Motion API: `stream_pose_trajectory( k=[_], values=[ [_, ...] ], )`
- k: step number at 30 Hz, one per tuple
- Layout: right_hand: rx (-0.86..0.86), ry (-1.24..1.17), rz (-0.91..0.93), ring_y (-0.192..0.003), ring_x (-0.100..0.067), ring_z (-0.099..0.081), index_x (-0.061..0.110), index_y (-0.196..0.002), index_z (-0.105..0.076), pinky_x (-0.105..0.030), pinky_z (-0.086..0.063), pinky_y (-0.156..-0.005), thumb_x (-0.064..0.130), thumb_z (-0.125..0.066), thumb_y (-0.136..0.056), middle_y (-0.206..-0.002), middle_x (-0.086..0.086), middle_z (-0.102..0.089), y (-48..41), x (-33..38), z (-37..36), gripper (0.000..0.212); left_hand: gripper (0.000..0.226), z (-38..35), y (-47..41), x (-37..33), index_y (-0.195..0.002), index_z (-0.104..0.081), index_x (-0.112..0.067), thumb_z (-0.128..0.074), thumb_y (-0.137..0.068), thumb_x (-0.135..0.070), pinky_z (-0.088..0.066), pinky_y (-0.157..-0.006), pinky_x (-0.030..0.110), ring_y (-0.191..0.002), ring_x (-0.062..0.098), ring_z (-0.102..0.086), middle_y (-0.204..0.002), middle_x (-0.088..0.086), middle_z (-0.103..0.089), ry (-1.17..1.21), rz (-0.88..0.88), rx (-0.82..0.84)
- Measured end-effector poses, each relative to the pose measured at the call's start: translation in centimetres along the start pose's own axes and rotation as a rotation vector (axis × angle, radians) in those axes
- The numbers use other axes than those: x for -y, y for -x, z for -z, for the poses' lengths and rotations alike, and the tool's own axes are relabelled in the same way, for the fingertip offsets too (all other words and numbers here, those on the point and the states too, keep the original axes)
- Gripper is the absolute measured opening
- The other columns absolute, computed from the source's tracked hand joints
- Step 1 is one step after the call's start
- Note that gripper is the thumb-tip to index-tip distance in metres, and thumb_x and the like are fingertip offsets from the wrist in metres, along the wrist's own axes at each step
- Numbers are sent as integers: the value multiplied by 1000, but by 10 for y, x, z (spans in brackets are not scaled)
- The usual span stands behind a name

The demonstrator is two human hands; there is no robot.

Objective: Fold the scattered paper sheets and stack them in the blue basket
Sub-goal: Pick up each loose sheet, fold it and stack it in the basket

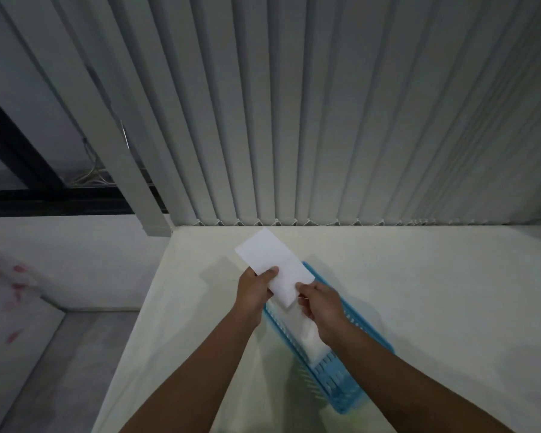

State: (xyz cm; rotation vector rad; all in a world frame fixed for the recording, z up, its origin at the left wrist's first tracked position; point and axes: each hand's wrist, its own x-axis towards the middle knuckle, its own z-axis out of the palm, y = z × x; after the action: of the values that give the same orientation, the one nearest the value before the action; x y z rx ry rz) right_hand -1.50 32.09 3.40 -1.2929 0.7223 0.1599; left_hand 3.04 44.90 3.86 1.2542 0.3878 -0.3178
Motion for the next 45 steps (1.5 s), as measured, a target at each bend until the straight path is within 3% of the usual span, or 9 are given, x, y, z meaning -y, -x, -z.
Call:
stream_pose_trajectory(
  k=[8, 12, 17, 23, 27, 30, 35, 42, 45],
  values=[
    [-168, 15, 53, -56, -12, -50, 9, -70, -65, -24, -44, -58, 14, -69, -85, -65, -4, -61, 22, -14, 49, 16, 13, -5, 1, 14, -80, -61, -7, -60, -92, -14, -55, -82, 32, -81, 19, -65, -90, 10, -68, -46, 34, -98],
    [-133, -78, -47, -64, -13, -53, 8, -90, -69, -24, -44, -58, 24, -72, -83, -73, -2, -63, 29, -19, 58, 18, 11, -13, 4, 21, -82, -59, -7, -59, -92, -11, -55, -76, 28, -80, 19, -66, -91, 10, -67, 20, 48, -72],
    [-118, -125, -124, -56, -10, -51, 11, -89, -66, -21, -41, -51, 21, -73, -82, -74, -4, -69, 34, -29, 50, 14, 11, -24, 8, 27, -84, -60, -7, -59, -92, -14, -55, -75, 27, -81, 19, -67, -91, 10, -69, -18, 71, 0],
    [-246, -53, -7, -51, -6, -53, 12, -86, -67, -16, -40, -48, 15, -67, -87, -76, -3, -71, 43, -41, 48, 3, 13, -8, -3, 24, -83, -65, -9, -62, -90, -19, -57, -78, 31, -72, 16, -65, -81, 8, -69, -330, 19, -19],
    [-369, 19, 59, -56, -16, -55, 11, -66, -59, -28, -45, -60, 16, -70, -84, -73, -11, -72, 46, -62, 41, 21, 16, 9, -10, 19, -80, -68, -15, -61, -90, -25, -55, -81, 35, -66, 16, -62, -69, 4, -67, -617, -90, 81],
    [-467, 88, 64, -53, -18, -47, 14, -53, -47, -28, -35, -57, 19, -70, -83, -59, -8, -56, 48, -75, 34, 38, 22, 20, -19, 19, -88, -72, -16, -57, -90, -32, -45, -75, 28, -82, 17, -60, -85, 0, -67, -893, -227, 173],
    [-525, 137, 67, -56, -20, -47, 14, -54, -47, -29, -35, -59, 19, -71, -80, -56, -8, -48, 53, -93, 27, 36, 27, 32, -45, 21, -104, -72, -23, -48, -93, -20, -47, -91, 34, -109, 24, -58, -118, 6, -60, -1162, -364, 164],
    [-598, 169, 28, -61, -21, -54, 7, -62, -56, -37, -48, -67, 28, -73, -79, -62, -5, -56, 53, -98, 28, 32, 49, 34, -73, 32, -112, -70, -30, -33, -90, -5, -51, -86, 37, -107, 27, -54, -114, 3, -60, -1447, -395, 265],
    [-648, 99, 5, -75, -23, -62, 9, -78, -66, -39, -51, -79, 36, -67, -85, -76, -3, -66, 51, -96, 30, 27, 50, 34, -81, 34, -120, -64, -34, -31, -93, -7, -48, -96, 39, -120, 28, -47, -131, 5, -54, -1542, -362, 306]
  ],
)
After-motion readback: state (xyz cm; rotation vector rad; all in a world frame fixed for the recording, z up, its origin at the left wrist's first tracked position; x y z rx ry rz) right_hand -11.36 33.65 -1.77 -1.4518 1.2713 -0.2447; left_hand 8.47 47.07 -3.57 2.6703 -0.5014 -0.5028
